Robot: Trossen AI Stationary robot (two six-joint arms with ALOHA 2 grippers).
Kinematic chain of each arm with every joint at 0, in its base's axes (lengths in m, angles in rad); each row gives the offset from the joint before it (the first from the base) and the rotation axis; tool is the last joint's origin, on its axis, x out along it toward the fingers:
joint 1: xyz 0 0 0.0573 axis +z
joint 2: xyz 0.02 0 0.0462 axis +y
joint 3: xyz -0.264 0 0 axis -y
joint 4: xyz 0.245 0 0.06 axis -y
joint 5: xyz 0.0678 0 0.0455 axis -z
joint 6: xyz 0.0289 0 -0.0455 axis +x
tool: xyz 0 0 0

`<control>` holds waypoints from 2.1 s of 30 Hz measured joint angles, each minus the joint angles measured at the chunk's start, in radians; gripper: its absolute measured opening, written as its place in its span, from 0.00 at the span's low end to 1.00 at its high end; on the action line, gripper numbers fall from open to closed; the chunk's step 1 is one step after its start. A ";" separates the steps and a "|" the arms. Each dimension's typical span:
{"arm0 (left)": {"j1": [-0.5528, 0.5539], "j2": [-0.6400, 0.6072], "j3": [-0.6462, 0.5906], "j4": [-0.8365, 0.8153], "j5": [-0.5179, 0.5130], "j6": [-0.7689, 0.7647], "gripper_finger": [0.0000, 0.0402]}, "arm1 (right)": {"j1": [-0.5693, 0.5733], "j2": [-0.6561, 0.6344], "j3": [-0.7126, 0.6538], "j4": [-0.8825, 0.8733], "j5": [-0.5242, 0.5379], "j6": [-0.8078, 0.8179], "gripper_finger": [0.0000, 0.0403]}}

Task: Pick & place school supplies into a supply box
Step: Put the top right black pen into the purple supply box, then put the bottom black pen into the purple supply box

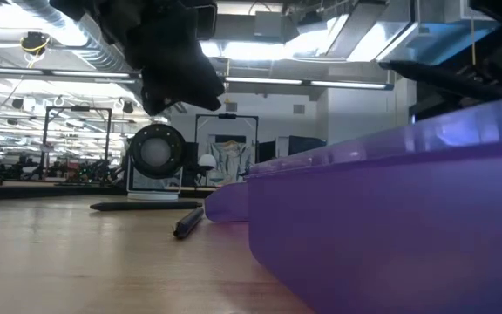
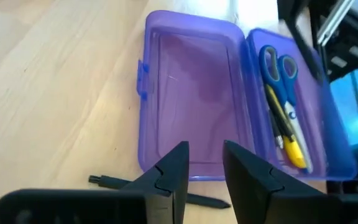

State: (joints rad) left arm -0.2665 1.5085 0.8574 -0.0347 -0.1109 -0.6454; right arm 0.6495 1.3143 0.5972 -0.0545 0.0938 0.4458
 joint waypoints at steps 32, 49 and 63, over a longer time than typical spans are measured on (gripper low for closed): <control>0.012 0.000 0.000 0.031 -0.096 0.083 0.34 | 0.032 0.265 0.089 0.064 -0.034 -0.073 0.33; -0.114 0.127 0.000 0.033 -0.081 -0.025 0.39 | 0.032 -0.028 0.088 -0.188 0.135 -0.032 0.48; -0.115 0.156 0.071 -0.081 -0.148 -0.205 0.36 | 0.025 -0.027 0.088 -0.211 0.149 -0.031 0.48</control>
State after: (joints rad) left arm -0.3813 1.6649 0.9283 -0.1154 -0.2591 -0.8509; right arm 0.6746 1.2869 0.6853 -0.2653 0.2432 0.4145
